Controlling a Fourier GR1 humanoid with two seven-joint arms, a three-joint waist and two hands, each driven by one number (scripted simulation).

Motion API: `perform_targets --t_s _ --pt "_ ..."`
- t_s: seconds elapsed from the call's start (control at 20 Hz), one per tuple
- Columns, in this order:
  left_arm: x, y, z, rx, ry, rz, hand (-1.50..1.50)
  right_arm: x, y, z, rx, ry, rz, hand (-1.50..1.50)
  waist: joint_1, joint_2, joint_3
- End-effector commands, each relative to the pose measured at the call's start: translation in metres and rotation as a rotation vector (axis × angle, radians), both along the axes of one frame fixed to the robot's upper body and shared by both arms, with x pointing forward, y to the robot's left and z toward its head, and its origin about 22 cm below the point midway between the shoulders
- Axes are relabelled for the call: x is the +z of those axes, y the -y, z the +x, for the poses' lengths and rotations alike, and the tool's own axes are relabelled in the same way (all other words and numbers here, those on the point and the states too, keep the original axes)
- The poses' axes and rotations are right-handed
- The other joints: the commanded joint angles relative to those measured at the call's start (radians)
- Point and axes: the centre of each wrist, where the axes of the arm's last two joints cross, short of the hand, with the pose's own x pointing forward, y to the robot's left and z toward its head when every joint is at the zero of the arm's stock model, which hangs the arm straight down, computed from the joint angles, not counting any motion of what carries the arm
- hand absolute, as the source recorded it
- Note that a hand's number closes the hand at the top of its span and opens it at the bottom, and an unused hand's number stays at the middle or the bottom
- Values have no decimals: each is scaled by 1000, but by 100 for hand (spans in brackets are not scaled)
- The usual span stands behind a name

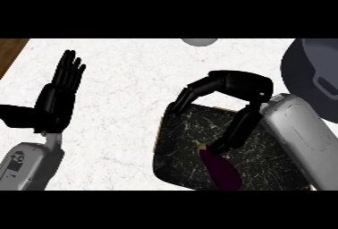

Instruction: Pick the eggplant from the tray and place it in the pot

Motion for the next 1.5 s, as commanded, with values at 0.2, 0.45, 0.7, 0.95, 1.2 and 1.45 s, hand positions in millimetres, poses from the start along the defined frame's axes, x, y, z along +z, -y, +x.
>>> perform_targets --t_s 0.2,0.45,0.7,0.95,1.2,1.45 --pt "9 5 6 -3 19 -10 0 37 20 24 249 134 -117 -150 1 -4 -1" --pt "14 -2 11 24 5 0 0 53 17 14 311 261 -316 -150 -12 -10 -1" --pt "19 -9 14 32 -15 3 0 49 -14 4 397 396 -409 -150 -23 -18 -3" --pt "0 -5 0 40 -10 -5 0 18 -13 2 432 439 -523 -150 -40 -24 -5" --pt "9 1 6 50 -23 -12 0 -6 -22 6 443 465 -600 -150 -59 -29 -5" --pt "10 -6 7 79 -22 13 0 -36 -14 1 505 443 -632 -150 -69 -31 -4"
